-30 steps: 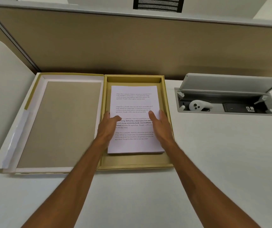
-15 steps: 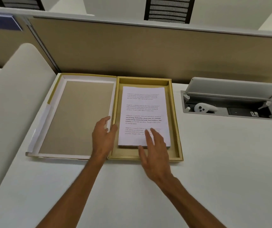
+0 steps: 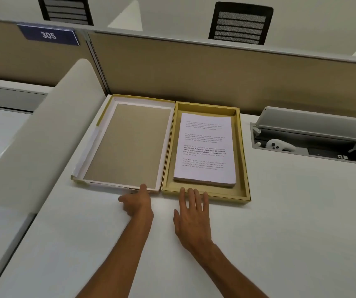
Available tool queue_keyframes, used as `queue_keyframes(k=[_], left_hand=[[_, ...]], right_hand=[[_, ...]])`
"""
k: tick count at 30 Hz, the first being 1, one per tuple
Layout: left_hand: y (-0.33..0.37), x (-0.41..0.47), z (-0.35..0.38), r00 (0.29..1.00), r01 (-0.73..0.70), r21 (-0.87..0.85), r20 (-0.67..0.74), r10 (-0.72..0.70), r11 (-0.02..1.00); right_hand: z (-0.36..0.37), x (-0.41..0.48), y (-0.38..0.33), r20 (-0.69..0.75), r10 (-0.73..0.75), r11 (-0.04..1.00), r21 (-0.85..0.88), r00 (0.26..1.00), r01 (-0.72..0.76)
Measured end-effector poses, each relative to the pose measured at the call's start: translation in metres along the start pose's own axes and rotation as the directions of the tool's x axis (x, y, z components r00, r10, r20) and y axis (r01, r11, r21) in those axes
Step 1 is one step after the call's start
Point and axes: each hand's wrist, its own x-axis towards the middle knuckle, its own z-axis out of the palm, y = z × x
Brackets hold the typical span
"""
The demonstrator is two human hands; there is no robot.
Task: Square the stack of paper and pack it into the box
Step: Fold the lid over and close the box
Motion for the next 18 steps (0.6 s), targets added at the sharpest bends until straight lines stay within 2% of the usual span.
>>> queue_keyframes(k=[3, 6, 9, 13, 18], left_hand=[[0.003, 0.007, 0.0, 0.999, -0.039, -0.048, 0.023, 0.04, 0.998], [0.002, 0.005, 0.0, 0.99, -0.137, -0.092, 0.028, 0.14, 0.986], [-0.006, -0.004, -0.001, 0.964, -0.243, -0.092, 0.087, 0.251, 0.966], [-0.012, -0.004, -0.007, 0.939, -0.315, -0.122, 0.103, 0.328, 0.941], [-0.02, -0.004, -0.014, 0.878, -0.453, -0.081, 0.131, 0.46, 0.888]], right_hand=[[0.005, -0.001, -0.002, -0.004, 0.003, 1.0, -0.012, 1.0, -0.003], [0.008, -0.001, -0.004, -0.02, 0.007, 1.0, -0.016, 1.0, -0.008], [0.01, 0.0, -0.004, -0.037, 0.012, 1.0, -0.017, 0.999, -0.013], [0.012, 0.0, -0.003, -0.063, 0.013, 1.0, -0.008, 0.998, -0.014], [0.014, -0.001, -0.002, -0.077, 0.005, 1.0, -0.006, 0.997, -0.005]])
